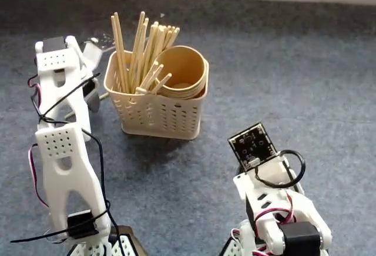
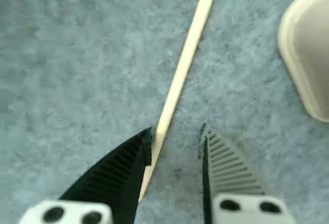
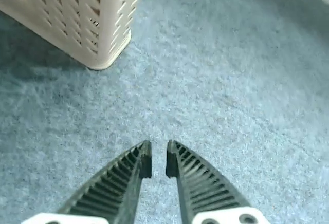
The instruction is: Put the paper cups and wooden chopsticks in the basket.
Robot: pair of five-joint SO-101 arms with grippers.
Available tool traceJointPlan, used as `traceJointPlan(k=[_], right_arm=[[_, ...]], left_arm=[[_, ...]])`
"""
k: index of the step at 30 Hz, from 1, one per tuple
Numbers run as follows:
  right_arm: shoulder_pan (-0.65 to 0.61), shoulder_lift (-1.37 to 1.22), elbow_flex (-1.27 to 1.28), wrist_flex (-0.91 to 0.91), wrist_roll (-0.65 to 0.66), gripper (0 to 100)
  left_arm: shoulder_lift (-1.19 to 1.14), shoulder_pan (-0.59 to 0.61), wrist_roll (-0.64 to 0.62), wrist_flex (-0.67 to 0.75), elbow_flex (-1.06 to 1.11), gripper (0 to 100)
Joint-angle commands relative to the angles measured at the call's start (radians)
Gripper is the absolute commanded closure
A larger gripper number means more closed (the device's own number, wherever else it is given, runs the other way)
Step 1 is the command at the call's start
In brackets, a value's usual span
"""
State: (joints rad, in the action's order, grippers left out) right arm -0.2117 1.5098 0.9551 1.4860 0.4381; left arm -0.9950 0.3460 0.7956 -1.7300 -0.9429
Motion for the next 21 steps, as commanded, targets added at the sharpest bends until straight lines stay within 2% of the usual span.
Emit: traceJointPlan(k=[1,7,10,17,21], right_arm=[[0.013,0.056,0.039,0.005,0.011,93.3],[0.013,0.071,0.042,0.005,0.011,93.3],[0.013,0.071,0.042,0.005,0.011,93.3],[0.013,0.071,0.045,0.005,0.011,93.3],[0.013,0.071,0.045,0.005,0.011,93.3]], left_arm=[[-0.021,-0.022,0.005,-0.009,-0.008,82],[-0.094,-0.022,0.006,0.0,-0.01,84],[-0.102,-0.019,0.005,0.034,-0.01,100],[-0.022,0.047,-0.077,0.028,-0.143,100],[0.051,0.101,-0.127,-0.025,-0.275,100]])
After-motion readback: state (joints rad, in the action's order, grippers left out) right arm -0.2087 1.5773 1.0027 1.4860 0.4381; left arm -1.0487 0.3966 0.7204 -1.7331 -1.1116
